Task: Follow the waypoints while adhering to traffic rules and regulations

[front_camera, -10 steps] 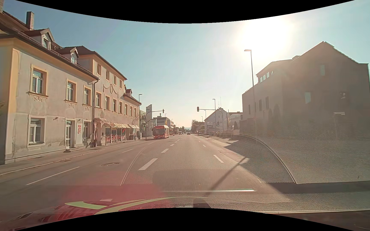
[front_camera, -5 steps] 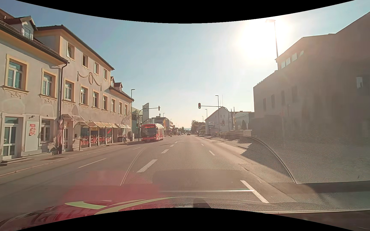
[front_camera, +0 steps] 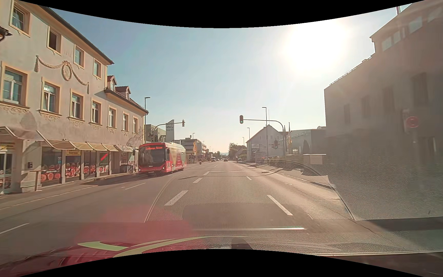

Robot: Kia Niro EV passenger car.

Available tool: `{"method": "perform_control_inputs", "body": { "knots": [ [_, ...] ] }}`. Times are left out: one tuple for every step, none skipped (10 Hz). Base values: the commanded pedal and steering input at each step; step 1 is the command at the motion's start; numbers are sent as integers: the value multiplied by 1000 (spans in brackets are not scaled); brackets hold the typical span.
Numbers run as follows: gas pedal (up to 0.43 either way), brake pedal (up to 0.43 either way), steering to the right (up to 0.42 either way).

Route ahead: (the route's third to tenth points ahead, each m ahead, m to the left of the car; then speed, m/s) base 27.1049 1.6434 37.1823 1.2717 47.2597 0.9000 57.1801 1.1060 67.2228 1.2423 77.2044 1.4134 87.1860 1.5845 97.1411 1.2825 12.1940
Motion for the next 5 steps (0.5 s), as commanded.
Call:
{"method": "perform_control_inputs", "body": {
  "knots": [
    [87, 0, -1],
    [87, 0, -1],
    [87, 0, -1],
    [87, 0, -1],
    [87, 0, -1]
  ]
}}
